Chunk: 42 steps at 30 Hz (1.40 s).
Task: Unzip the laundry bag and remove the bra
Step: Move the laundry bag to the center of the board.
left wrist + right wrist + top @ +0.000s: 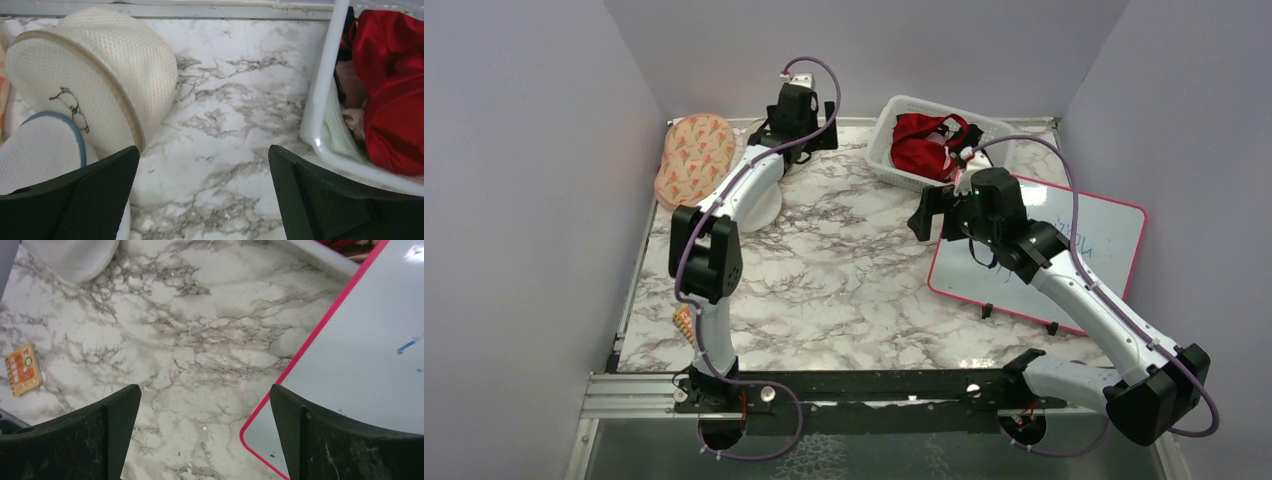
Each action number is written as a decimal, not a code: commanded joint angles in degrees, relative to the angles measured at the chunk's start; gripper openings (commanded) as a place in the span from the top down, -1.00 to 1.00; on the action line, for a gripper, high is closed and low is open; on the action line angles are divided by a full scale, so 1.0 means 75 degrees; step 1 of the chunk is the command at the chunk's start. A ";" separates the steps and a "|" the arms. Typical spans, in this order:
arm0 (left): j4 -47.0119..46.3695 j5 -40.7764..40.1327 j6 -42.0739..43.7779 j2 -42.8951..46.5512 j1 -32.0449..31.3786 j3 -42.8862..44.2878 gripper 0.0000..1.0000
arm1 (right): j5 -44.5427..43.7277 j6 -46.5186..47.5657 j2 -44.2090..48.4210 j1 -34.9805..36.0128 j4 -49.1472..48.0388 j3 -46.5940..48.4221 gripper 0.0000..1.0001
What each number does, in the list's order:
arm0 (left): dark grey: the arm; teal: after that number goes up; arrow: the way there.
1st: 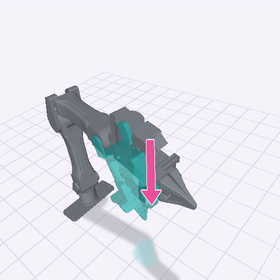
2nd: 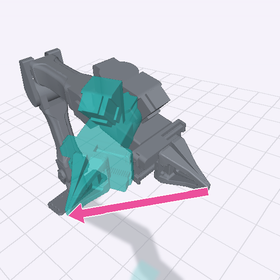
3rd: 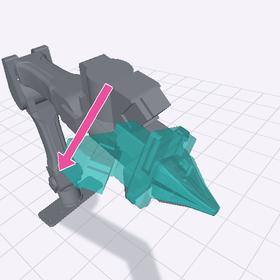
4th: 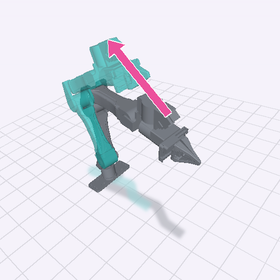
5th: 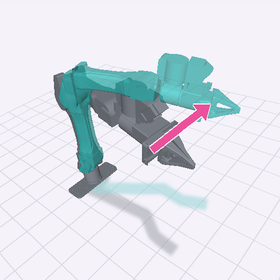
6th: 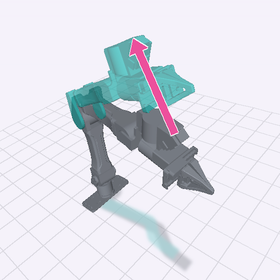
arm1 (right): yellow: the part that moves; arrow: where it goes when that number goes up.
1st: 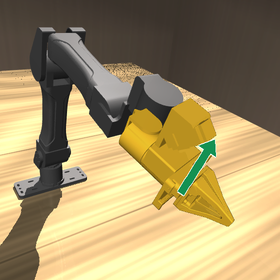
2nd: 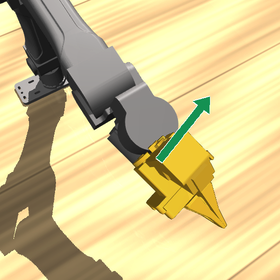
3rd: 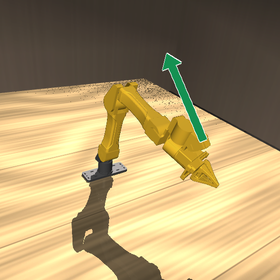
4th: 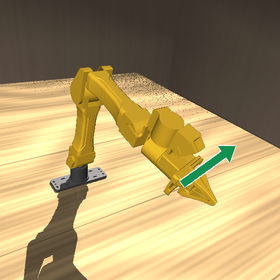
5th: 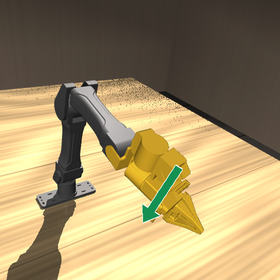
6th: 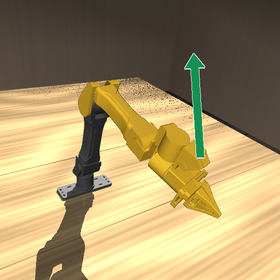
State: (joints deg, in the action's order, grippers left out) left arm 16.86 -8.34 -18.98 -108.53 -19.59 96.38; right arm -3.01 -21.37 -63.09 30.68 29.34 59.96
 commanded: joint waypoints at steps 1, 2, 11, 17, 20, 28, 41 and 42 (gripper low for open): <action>0.1120 -0.0544 -0.0179 -0.1685 0.0226 0.2119 -0.98 | 0.1176 0.0125 -0.0057 0.0066 0.0536 0.0285 -1.00; 0.1300 -0.0591 -0.0314 -0.2054 0.0306 0.2557 -0.97 | 0.1393 0.0211 -0.0003 0.0069 0.0531 0.0230 -1.00; 0.1450 -0.1251 -0.0908 -0.3444 0.0636 0.4081 -0.89 | 0.3174 0.0484 0.0790 0.0083 0.0289 -0.0217 -1.00; 0.0826 -0.1477 -0.0898 -0.3209 0.0656 0.3474 -0.82 | 0.3370 0.0524 0.0961 0.0092 0.0490 -0.0351 -1.00; 0.0600 -0.1238 -0.0727 -0.3449 0.0755 0.3619 -0.42 | 0.3388 0.0491 0.1019 0.0093 0.0557 -0.0355 -1.00; 0.0605 -0.0190 -0.0012 -0.3541 0.0866 0.3816 0.31 | 0.3702 0.0506 0.1191 0.0093 0.0816 -0.0073 -1.00; 0.0709 0.2066 0.0490 -0.1504 0.0551 0.1116 1.00 | 0.5059 0.0630 0.0992 0.0095 0.1188 -0.0960 -1.00; 0.0641 0.2505 0.0402 -0.1203 0.0517 0.0658 1.00 | 0.5249 0.0367 0.1026 0.0097 0.0809 -0.1300 -1.00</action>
State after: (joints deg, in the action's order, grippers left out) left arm 21.93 -2.68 -15.66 -126.74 -13.93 109.43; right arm 30.61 -15.07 -55.48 31.07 38.09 56.69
